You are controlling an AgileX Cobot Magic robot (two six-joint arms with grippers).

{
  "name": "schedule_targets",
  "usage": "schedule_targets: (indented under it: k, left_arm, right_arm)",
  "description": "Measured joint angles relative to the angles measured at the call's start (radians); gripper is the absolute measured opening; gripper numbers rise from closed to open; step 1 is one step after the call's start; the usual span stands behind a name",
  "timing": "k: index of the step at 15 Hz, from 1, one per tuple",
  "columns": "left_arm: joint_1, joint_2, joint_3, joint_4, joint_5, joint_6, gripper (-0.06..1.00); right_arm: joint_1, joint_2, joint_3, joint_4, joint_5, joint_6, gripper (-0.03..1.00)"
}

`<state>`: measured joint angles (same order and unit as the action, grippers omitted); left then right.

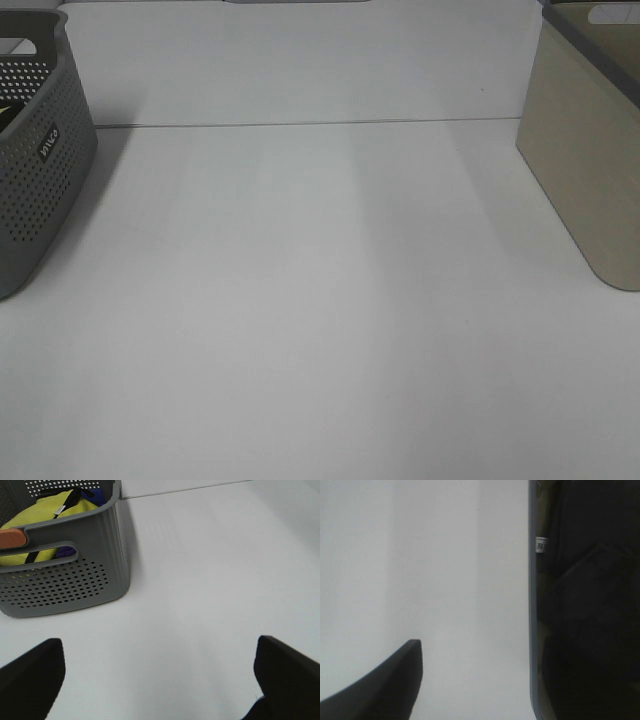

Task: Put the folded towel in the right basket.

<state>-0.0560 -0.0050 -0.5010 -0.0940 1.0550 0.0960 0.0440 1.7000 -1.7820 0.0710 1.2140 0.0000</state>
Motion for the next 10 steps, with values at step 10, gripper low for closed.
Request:
schedule_targets:
  k: [10]
  left_arm:
    - [0.0,0.0,0.0,0.0,0.0,0.0,0.98]
  right_arm:
    - [0.0,-0.689,0.758,-0.028,0.004,0.016,0.65]
